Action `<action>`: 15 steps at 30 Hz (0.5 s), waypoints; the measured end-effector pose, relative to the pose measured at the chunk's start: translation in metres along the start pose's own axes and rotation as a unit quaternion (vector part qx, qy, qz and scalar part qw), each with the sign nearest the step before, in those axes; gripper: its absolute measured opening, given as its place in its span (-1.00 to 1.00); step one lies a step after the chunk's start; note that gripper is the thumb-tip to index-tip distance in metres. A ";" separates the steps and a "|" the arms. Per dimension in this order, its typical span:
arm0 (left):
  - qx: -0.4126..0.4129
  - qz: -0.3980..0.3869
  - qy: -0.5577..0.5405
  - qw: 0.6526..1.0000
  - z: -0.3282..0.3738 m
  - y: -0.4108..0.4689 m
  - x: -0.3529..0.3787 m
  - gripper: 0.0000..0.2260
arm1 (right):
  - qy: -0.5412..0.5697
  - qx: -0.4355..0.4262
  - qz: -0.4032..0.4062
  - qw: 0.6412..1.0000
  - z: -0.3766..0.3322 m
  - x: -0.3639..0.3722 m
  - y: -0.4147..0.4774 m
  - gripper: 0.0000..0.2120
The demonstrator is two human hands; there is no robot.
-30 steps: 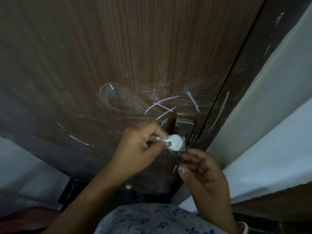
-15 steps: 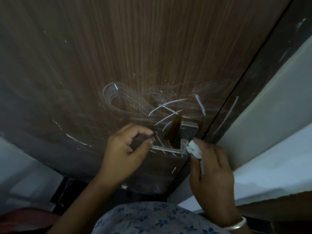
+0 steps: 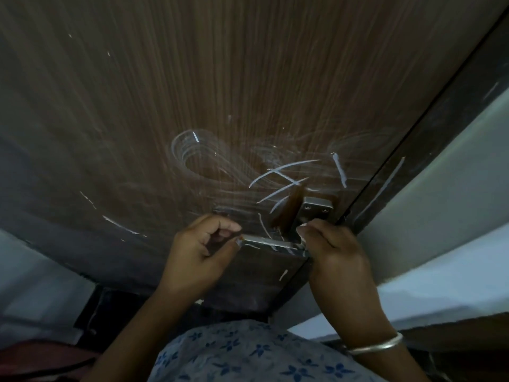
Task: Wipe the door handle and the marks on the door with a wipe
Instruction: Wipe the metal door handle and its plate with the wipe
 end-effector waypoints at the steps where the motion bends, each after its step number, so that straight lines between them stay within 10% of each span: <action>1: -0.004 -0.001 -0.004 1.000 -0.001 0.000 0.000 -0.85 | 0.014 0.000 -0.010 1.000 0.002 -0.001 0.001 -0.59; 15: -0.020 -0.023 -0.024 0.999 0.005 0.000 0.007 -0.90 | 0.024 0.020 -0.036 0.999 0.008 -0.004 -0.002 -0.55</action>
Point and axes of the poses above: each hand's wrist, its own y-axis towards the middle knuckle, its own x-axis out of the palm, z = x × y, the point moved 8 cm from there along y, towards the middle knuckle, and after that the axes turned 8 degrees about x, right-handed, at the moved point
